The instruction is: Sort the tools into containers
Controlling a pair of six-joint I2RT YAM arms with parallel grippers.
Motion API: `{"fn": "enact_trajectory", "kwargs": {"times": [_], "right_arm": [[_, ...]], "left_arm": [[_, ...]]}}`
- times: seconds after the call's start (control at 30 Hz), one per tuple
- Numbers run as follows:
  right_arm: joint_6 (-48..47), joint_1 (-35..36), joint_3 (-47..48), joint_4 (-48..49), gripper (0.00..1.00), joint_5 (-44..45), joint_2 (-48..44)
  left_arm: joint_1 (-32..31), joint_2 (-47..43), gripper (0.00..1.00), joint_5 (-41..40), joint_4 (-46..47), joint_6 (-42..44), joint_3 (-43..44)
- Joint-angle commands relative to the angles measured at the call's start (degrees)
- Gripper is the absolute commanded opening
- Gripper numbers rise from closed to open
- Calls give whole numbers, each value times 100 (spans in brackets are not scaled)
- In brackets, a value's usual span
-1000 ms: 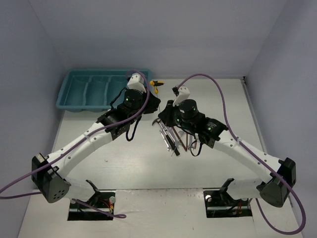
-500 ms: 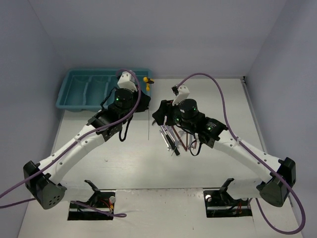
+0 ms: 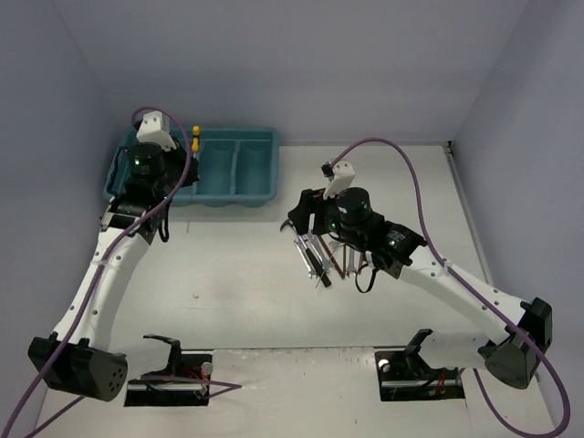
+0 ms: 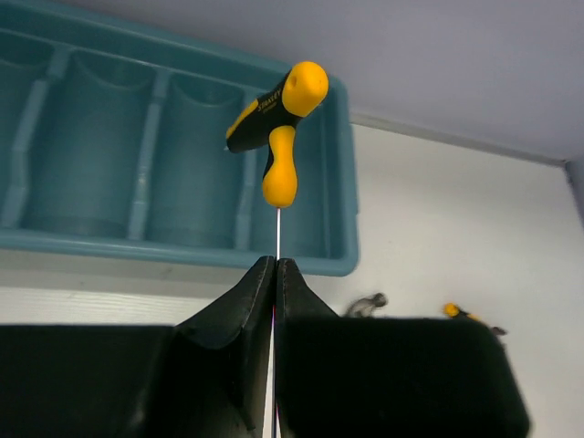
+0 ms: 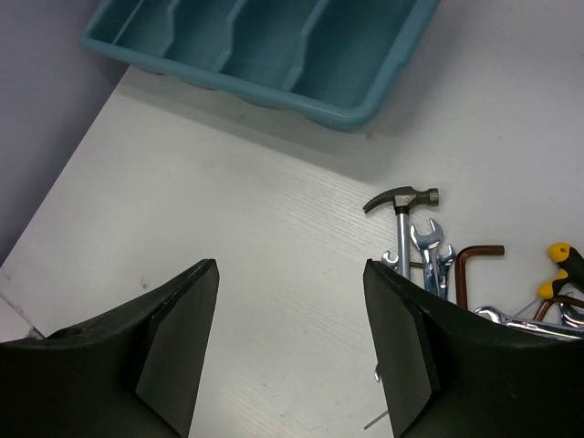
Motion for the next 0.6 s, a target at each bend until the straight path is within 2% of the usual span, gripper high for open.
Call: {"fn": "enact_trajectory", "kwargs": {"times": [0.0, 0.17, 0.57], "right_arm": [[-411, -74, -103, 87, 62, 251, -256], [-663, -252, -257, -55, 62, 284, -347], [-917, -1105, -507, -367, 62, -299, -248]], "left_arm": [[754, 370, 0, 862, -16, 875, 748], [1583, 1122, 0, 1417, 144, 1121, 1228], [2686, 3054, 0, 1738, 666, 1583, 2705]]}}
